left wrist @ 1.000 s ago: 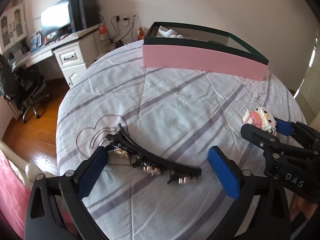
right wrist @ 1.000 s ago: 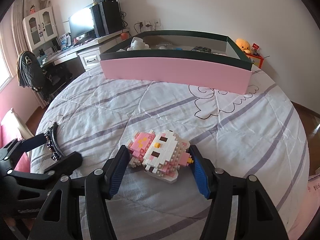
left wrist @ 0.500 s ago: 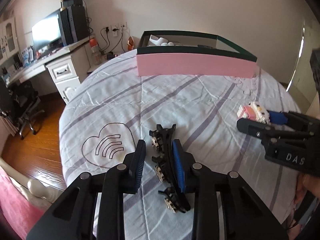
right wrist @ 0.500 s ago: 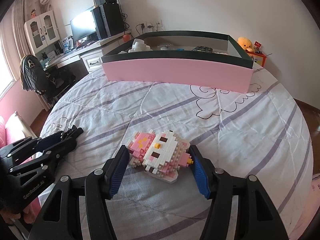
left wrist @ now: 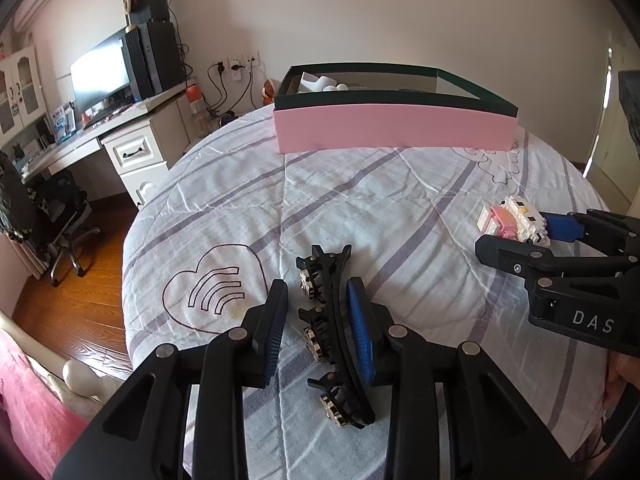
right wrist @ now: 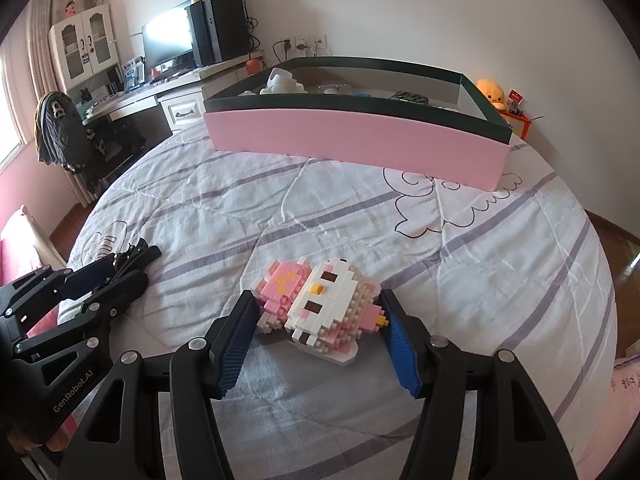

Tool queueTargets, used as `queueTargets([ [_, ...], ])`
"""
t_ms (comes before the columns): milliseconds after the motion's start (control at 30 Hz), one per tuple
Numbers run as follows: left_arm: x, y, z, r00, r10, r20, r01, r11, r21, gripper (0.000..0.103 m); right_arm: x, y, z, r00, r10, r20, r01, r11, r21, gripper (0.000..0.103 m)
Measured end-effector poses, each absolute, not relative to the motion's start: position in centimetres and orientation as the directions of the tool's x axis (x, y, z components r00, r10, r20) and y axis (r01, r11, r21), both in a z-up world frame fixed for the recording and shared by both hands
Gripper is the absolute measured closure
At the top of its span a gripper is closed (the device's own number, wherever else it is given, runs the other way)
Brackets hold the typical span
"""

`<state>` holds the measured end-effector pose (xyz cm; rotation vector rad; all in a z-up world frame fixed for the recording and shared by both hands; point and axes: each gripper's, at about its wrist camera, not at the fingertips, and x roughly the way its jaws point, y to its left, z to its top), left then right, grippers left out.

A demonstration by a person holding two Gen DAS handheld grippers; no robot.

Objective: Organize rigid objects
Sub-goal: 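Carry the hair clip and brick figure over the pink box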

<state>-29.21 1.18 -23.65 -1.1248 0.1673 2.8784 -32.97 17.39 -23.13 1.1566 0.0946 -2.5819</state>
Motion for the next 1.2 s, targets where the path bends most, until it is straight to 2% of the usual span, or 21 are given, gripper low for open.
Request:
queueTargets([
  [100,-29.1,1.3,-23.7,-0.743,0.002,-0.67,-0.086,-0.992,0.094,0.073,-32.8,17.4,-23.1,-0.627,-0.265,-0.733,0.315,-0.946,0.073,0.042],
  [267,-29.0,1.7,-23.6,-0.748,0.005,-0.664,-0.099,-0.99,0.105,0.083,-32.6,17.6,-22.8,-0.634,-0.29,-0.716,0.325,-0.941,0.094,0.042],
  [633,-29.0,1.8,-22.8,-0.748,0.024,-0.663,-0.118,-0.988,0.097,0.083,-32.4,17.9,-22.5,-0.649,-0.314,-0.693,0.325,-0.938,0.121,0.042],
  [1200,-27.7,3.1,-19.1,-0.795,0.049,-0.605,-0.144,-0.984,0.109,0.083,-30.2,19.0,-20.6,-0.682,-0.318,-0.659,0.317,-0.94,0.125,0.042],
])
